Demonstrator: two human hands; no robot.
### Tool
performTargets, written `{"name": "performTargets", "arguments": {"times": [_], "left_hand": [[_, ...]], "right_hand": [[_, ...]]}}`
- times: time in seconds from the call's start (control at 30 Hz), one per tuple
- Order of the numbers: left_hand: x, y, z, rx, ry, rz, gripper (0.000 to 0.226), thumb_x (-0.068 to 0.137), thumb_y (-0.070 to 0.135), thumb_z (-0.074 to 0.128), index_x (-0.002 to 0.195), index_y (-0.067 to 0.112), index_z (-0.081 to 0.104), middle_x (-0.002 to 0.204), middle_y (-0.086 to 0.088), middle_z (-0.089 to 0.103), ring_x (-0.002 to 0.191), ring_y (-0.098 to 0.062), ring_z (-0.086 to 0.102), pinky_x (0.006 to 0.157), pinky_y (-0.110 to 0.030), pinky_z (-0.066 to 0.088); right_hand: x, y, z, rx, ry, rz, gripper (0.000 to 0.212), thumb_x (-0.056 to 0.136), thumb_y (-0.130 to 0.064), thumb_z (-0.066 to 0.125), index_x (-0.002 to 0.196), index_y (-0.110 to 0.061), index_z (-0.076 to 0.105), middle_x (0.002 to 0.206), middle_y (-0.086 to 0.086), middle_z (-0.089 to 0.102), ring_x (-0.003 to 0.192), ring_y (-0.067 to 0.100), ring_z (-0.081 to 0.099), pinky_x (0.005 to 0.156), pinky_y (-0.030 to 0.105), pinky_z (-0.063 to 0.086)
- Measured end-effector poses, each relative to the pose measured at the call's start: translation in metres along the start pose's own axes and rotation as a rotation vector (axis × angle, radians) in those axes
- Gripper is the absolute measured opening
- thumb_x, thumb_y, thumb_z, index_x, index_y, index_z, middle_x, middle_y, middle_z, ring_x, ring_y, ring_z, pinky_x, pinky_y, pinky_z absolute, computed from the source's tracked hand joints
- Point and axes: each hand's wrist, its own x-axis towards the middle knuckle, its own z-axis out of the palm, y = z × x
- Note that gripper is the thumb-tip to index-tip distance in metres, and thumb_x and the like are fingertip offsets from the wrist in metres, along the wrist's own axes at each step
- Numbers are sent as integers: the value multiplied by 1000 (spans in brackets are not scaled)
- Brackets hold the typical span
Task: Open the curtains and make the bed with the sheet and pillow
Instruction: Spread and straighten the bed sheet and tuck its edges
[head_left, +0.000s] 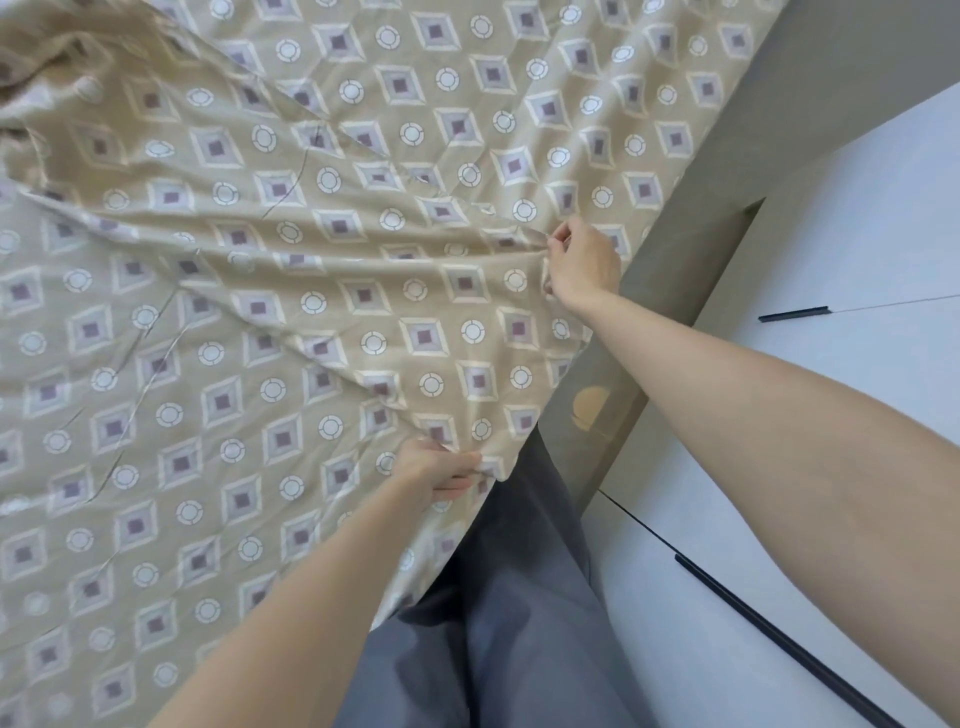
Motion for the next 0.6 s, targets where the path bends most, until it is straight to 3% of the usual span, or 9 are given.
{"name": "performTargets", "arguments": {"times": [0.17, 0.23, 0.27, 0.33, 0.43, 0.53, 0.6], "left_hand": [[-4, 6, 1, 61, -4, -7, 20, 77, 15, 78, 75, 4, 61, 86, -14, 70, 70, -19, 62, 75, -30, 56], [-8, 9, -7, 79, -62, -37, 23, 77, 22, 78, 83, 7, 63, 92, -10, 69, 74, -16, 61, 74, -27, 53], [-10, 12, -13, 69, -82, -45, 28, 76, 27, 79, 88, 8, 64, 93, -9, 69, 75, -14, 61, 73, -25, 52], [-11, 21, -25, -20, -64, -35, 37, 73, 34, 80, 95, 8, 63, 87, -6, 68, 71, -13, 62, 66, -22, 53], [0, 42, -46, -318, 78, -5, 43, 71, 38, 81, 95, 9, 60, 73, -4, 62, 52, -11, 60, 43, -20, 49], [16, 65, -77, -565, 248, 70, 49, 73, 46, 77, 103, 11, 59, 93, -5, 68, 68, -17, 63, 60, -29, 55], [28, 77, -97, -642, 383, 112, 40, 74, 49, 73, 93, 17, 60, 99, -4, 68, 82, -23, 67, 77, -39, 57]], "right_hand": [[12, 2, 3, 166, 8, 224, 12, 92, -22, 52, 80, -24, 51, 99, 1, 68, 91, 25, 68, 80, 30, 49], [12, -1, 1, 142, -6, 204, 5, 91, -22, 54, 95, -22, 57, 108, 1, 65, 99, 22, 63, 82, 26, 45], [13, -5, 0, 106, -16, 156, 12, 91, -23, 54, 102, -19, 57, 112, 2, 63, 101, 21, 61, 81, 27, 42], [15, -17, -1, 48, -37, 27, 18, 92, -23, 51, 109, -18, 57, 117, 3, 59, 104, 22, 58, 84, 29, 41], [21, -44, 5, -6, -84, -100, 23, 93, -22, 48, 113, -19, 57, 121, 3, 56, 106, 22, 56, 88, 31, 42], [28, -69, 20, -58, -184, -158, 26, 93, -26, 47, 116, -20, 57, 123, 2, 58, 109, 23, 56, 91, 31, 42], [31, -81, 31, -77, -248, -169, 26, 93, -28, 48, 116, -22, 56, 123, 1, 59, 111, 24, 57, 91, 32, 44]]}}
